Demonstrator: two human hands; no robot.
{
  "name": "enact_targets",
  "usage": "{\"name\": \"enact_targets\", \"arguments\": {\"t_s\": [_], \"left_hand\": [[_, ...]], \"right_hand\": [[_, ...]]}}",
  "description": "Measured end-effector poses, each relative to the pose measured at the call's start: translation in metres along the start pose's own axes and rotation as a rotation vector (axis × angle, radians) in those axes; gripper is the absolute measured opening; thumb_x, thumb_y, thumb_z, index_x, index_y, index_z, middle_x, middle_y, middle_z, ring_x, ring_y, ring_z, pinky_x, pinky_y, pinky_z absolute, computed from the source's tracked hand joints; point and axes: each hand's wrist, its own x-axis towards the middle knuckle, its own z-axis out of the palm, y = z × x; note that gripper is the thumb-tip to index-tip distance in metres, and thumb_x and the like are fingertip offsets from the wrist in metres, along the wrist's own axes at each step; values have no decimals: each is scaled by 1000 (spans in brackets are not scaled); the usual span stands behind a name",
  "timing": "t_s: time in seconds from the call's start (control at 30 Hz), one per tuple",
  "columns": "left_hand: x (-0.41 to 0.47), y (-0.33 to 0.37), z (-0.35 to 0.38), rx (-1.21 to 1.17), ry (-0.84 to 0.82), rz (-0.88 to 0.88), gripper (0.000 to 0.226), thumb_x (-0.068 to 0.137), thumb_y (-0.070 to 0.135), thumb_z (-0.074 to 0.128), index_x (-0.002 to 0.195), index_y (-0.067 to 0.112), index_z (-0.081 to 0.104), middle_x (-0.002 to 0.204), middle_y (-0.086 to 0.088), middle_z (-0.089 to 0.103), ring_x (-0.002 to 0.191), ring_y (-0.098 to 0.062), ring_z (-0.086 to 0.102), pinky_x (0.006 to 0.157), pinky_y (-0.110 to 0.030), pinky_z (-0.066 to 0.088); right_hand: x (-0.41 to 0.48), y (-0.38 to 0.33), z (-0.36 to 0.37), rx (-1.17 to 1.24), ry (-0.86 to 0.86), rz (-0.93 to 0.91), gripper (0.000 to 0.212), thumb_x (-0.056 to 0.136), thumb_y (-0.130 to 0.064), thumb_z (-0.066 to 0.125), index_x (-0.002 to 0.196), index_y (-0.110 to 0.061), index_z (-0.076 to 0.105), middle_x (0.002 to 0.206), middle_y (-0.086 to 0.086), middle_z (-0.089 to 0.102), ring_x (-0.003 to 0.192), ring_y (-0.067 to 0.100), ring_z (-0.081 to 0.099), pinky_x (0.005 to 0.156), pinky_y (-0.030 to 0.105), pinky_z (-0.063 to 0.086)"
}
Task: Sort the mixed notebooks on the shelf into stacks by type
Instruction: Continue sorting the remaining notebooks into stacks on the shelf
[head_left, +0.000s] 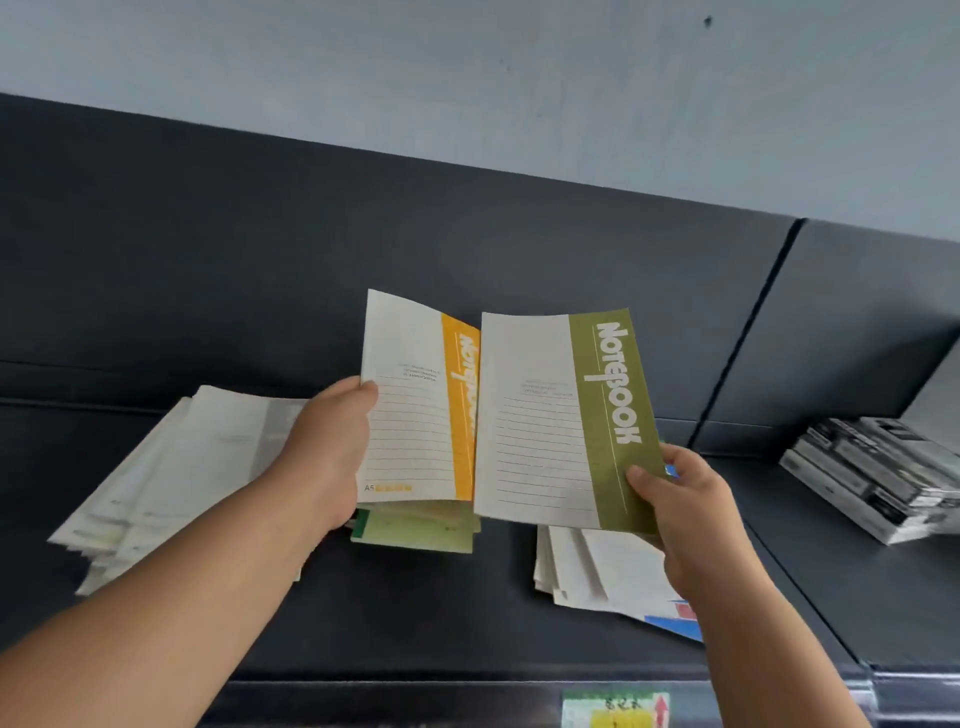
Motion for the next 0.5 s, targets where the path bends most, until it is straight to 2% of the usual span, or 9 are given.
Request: {"name": "enact_targets", "arguments": {"t_s": [0.17, 0.27, 0.33, 0.4, 0.5], "left_hand": [[-8, -8, 38, 16, -39, -4, 27, 103, 27, 40, 94, 26, 67, 102, -2, 71, 96, -29, 65, 85, -49, 52], [-12, -12, 53, 25, -47, -11, 27, 103, 27, 41, 95, 25, 66, 103, -3, 71, 97, -31, 65, 87, -52, 52], [-15, -14, 60, 36, -47, -11, 26, 103, 28, 40, 97, 25, 66, 103, -3, 71, 97, -31, 65, 85, -50, 52], [-17, -16, 65, 46, -36, -16, 25, 103, 29, 40, 100, 26, 65, 103, -2, 71, 97, -31, 65, 83, -48, 53], [-22, -20, 68, 44, -20, -21, 25, 103, 28, 41, 97, 26, 65, 102, -2, 71, 96, -30, 65, 83, -48, 52]], "right_hand": [[25, 24, -57, -170, 119, 49, 22, 96, -6, 57, 116, -15, 58, 94, 1, 69, 84, 24, 69, 64, 32, 54], [35, 39, -69, -397, 130, 55, 22, 96, -8, 55, 117, -13, 59, 83, -3, 65, 73, 17, 66, 58, 29, 51], [38, 48, -71, -597, 139, 42, 26, 94, -12, 52, 120, -16, 57, 83, -4, 63, 72, 15, 64, 58, 29, 52], [38, 54, -72, -786, 129, 28, 31, 91, -15, 50, 122, -19, 53, 95, 0, 64, 85, 20, 62, 68, 33, 53], [38, 57, -69, -977, 120, -17, 40, 92, -23, 54, 132, -21, 47, 126, 4, 57, 117, 27, 49, 90, 40, 49]]}}
